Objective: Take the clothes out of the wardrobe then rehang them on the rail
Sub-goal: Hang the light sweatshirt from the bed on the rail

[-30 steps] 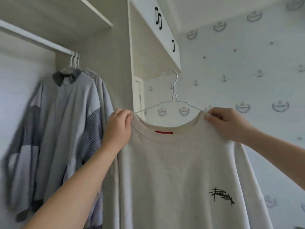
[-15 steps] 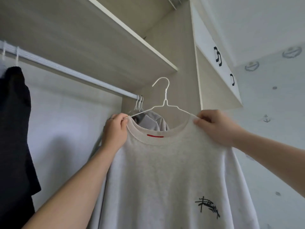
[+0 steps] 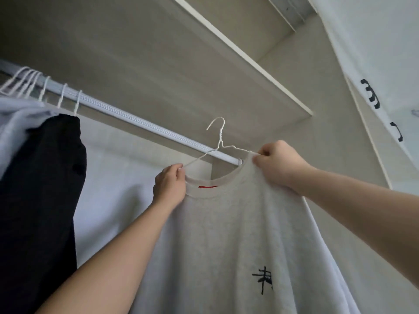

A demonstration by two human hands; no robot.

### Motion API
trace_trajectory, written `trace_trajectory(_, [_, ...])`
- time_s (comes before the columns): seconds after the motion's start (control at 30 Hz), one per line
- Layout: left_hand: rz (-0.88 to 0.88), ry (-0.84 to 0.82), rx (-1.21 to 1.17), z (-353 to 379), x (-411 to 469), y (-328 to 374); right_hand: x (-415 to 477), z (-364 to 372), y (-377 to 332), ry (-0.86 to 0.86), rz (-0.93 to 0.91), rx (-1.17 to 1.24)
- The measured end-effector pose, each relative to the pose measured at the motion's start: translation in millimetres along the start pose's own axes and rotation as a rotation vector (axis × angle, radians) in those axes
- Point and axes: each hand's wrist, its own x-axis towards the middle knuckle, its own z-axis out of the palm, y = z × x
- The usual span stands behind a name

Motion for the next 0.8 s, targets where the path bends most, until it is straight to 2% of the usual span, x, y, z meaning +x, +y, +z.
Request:
trace_trajectory(0.1, [-0.014,-0.064,-0.040,9,16,-12,16,22,-13,-0.004,0.034,0.037])
trace_trajectory(0.27, [-0.144,-0.194,-0.046,16,28,-29,31,61,-25,-0.037,0.125,0.139])
trace_trajectory(0.6, [-0.248,-0.249,-0.170,32,10,-79,26,106,-19,-0.142,0.203,0.212])
trace_trajectory(0.7, [-0.224,-0.232,-0.217,38,3,-85,24,105,-16,-0.160,0.168,0.178])
trace_trajectory(0.8, [-0.196,-0.218,-0.274,45,-1,-88,21,102,-10,-0.165,-0.016,-0.081])
